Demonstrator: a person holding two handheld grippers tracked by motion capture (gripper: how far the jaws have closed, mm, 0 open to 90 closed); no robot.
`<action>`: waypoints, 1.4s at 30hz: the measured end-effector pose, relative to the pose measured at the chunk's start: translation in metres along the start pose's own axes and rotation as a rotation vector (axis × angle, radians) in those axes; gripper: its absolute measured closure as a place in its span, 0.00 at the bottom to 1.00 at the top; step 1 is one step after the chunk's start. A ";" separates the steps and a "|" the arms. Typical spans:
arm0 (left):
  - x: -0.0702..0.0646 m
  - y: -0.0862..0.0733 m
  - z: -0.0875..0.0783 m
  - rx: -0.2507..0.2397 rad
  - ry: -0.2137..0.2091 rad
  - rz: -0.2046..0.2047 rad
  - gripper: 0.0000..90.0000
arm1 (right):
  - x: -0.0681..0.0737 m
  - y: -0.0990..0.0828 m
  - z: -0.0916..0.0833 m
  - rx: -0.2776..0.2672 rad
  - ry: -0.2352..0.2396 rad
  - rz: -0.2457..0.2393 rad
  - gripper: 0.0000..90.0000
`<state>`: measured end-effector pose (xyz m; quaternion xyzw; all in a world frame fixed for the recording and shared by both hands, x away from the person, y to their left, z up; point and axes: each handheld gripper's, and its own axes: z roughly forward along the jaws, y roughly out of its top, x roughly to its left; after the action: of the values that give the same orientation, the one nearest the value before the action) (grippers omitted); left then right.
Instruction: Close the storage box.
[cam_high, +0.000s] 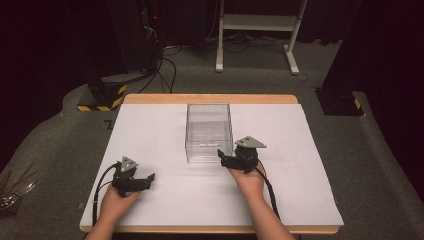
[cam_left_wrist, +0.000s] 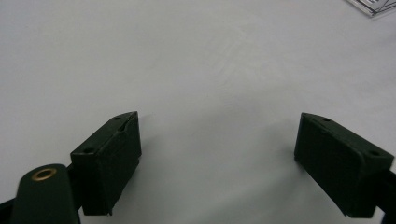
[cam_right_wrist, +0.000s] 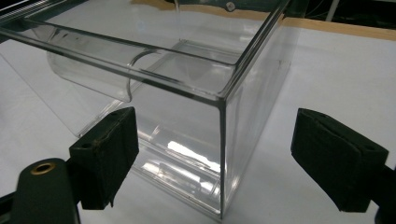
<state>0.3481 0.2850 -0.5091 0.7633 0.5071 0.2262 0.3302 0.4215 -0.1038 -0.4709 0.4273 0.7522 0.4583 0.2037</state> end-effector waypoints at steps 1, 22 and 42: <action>0.000 0.000 0.000 -0.002 0.001 -0.001 0.16 | 0.000 0.000 -0.001 -0.001 0.000 0.001 0.17; 0.000 0.000 0.000 -0.002 0.001 0.002 0.16 | -0.002 -0.027 -0.047 -0.008 0.012 -0.026 0.16; 0.000 0.000 0.000 -0.003 0.001 0.002 0.16 | -0.065 -0.074 -0.098 0.124 -0.124 -0.006 0.16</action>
<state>0.3480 0.2849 -0.5092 0.7632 0.5064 0.2277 0.3306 0.3551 -0.2246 -0.4914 0.4645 0.7662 0.3831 0.2244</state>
